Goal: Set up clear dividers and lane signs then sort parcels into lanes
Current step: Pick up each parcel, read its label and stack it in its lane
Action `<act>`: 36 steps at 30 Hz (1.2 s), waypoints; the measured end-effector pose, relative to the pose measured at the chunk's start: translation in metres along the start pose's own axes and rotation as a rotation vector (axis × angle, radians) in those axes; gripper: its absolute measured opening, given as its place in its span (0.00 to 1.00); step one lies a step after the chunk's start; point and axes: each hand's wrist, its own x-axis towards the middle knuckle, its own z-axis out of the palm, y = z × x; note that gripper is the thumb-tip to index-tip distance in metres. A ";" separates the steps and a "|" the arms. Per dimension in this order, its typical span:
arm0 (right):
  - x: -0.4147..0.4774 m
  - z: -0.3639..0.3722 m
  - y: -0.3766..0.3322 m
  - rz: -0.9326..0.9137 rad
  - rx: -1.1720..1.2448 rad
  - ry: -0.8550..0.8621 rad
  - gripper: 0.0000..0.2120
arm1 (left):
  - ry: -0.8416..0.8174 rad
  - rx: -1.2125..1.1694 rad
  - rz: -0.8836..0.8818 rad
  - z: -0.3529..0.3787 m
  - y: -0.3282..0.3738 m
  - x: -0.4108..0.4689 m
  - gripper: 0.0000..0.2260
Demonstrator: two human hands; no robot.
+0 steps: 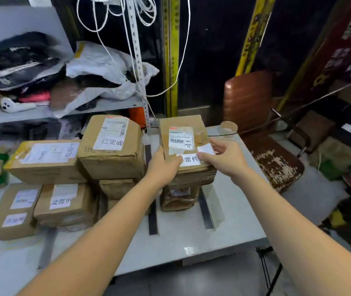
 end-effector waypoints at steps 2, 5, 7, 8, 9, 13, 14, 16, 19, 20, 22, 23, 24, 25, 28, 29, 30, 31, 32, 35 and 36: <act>0.008 0.011 0.020 0.039 -0.001 -0.023 0.32 | -0.006 -0.005 -0.020 0.004 -0.014 0.006 0.24; 0.016 0.022 0.041 0.067 -0.010 -0.037 0.33 | -0.020 -0.007 -0.057 0.007 -0.031 0.012 0.24; 0.020 0.027 0.050 0.083 -0.016 -0.044 0.33 | -0.037 0.001 -0.063 0.008 -0.043 0.015 0.23; 0.021 0.028 0.053 0.094 -0.026 -0.047 0.33 | -0.048 0.000 -0.065 0.008 -0.048 0.016 0.24; 0.022 0.030 0.057 0.107 -0.035 -0.050 0.34 | -0.054 -0.005 -0.067 0.008 -0.053 0.017 0.24; 0.022 0.037 0.071 0.132 -0.040 -0.055 0.37 | -0.071 -0.031 -0.086 0.004 -0.072 0.020 0.27; 0.022 0.039 0.073 0.129 -0.046 -0.049 0.38 | -0.068 -0.033 -0.092 0.003 -0.077 0.021 0.28; 0.020 0.042 0.073 0.113 -0.059 -0.033 0.40 | -0.045 -0.053 -0.103 0.003 -0.085 0.023 0.30; 0.015 0.043 0.069 0.097 -0.096 -0.020 0.40 | 0.004 -0.062 -0.103 0.002 -0.091 0.021 0.31; 0.013 0.044 0.067 0.088 -0.118 -0.019 0.39 | 0.013 -0.058 -0.095 0.001 -0.091 0.020 0.31; 0.010 0.044 0.063 0.070 -0.171 -0.020 0.39 | 0.024 -0.031 -0.080 0.000 -0.089 0.017 0.29; 0.009 0.044 0.060 0.066 -0.200 -0.019 0.38 | 0.025 -0.008 -0.070 -0.001 -0.087 0.015 0.28; 0.008 0.044 0.059 0.062 -0.226 -0.020 0.38 | 0.022 0.021 -0.062 -0.002 -0.086 0.013 0.27; 0.006 0.044 0.057 0.061 -0.251 -0.020 0.37 | 0.019 0.049 -0.050 -0.002 -0.084 0.011 0.27; 0.000 0.045 0.049 0.063 -0.354 0.032 0.36 | 0.027 0.146 0.014 -0.005 -0.066 -0.004 0.25; -0.002 0.045 0.044 0.064 -0.402 0.073 0.35 | 0.032 0.185 0.045 -0.007 -0.057 -0.010 0.25; -0.004 0.046 0.038 0.054 -0.445 0.111 0.34 | 0.038 0.221 0.077 -0.009 -0.045 -0.016 0.25; -0.005 0.047 0.029 0.031 -0.470 0.134 0.33 | 0.047 0.264 0.120 -0.013 -0.033 -0.022 0.26; -0.006 0.048 0.019 -0.007 -0.479 0.140 0.33 | 0.052 0.310 0.168 -0.018 -0.021 -0.028 0.27; -0.008 0.055 -0.020 -0.140 -0.488 0.108 0.32 | 0.091 0.375 0.258 -0.049 0.013 -0.042 0.29; -0.010 0.059 -0.035 -0.187 -0.492 0.096 0.32 | 0.125 0.392 0.269 -0.064 0.023 -0.046 0.29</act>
